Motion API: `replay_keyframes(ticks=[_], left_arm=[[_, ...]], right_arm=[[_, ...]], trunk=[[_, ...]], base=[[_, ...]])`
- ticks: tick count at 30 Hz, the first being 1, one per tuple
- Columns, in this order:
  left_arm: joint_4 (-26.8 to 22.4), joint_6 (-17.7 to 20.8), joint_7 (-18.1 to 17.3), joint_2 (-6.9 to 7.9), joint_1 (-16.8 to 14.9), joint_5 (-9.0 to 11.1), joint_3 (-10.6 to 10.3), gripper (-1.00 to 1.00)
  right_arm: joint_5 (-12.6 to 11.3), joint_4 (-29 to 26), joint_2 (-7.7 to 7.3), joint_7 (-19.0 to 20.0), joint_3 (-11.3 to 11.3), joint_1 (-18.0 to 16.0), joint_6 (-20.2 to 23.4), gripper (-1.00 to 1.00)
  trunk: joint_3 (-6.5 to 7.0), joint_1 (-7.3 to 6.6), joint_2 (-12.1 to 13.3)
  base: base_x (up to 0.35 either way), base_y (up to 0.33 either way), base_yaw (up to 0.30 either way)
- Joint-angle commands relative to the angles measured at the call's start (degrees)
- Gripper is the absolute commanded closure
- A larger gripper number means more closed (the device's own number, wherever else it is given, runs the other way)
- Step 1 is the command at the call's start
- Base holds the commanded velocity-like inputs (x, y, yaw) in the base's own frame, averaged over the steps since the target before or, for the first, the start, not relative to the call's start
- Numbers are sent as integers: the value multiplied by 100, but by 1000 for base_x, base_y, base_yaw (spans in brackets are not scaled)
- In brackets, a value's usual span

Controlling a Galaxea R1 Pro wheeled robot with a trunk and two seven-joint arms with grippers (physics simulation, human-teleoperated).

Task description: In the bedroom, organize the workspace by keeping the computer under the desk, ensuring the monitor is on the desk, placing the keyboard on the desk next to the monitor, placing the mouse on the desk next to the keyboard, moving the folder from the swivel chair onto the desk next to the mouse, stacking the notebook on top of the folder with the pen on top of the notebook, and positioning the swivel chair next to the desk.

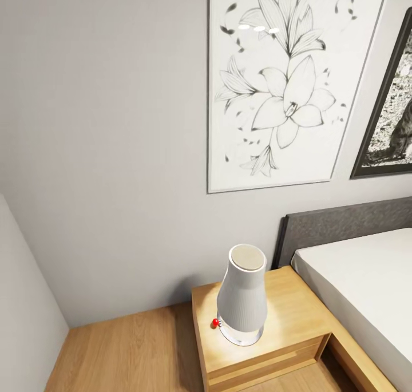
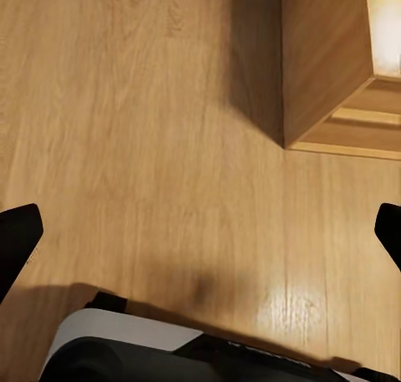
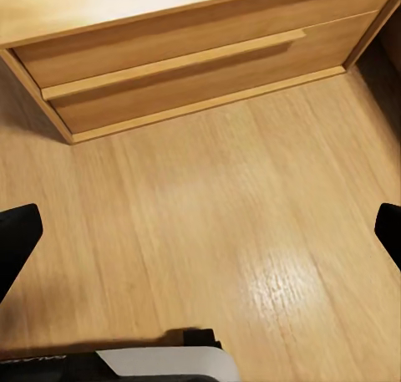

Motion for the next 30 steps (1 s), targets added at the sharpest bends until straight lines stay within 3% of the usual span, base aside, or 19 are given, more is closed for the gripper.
replay_keyframes(ticks=[1,4,11,30], left_arm=[[-8,-7,4,24,1,8,2,-100],[21,-2,-3,148,1,12,5,-100],[200,-2,-67,284,1,3,2,-100],[308,-14,-92,343,1,-7,-3,-100]], right_arm=[[0,13,3,-10,-8,-2,-16,-100],[-7,96,6,-10,-8,3,-23,-100],[-10,170,9,-10,-5,-1,-27,-100],[-11,196,-3,-4,-9,-2,-29,-100]], trunk=[[-9,2,-8],[-9,2,-8],[-9,2,-8],[-9,2,-8]], base=[[0,0,-7],[0,0,-80],[0,0,-197],[0,0,-253]])
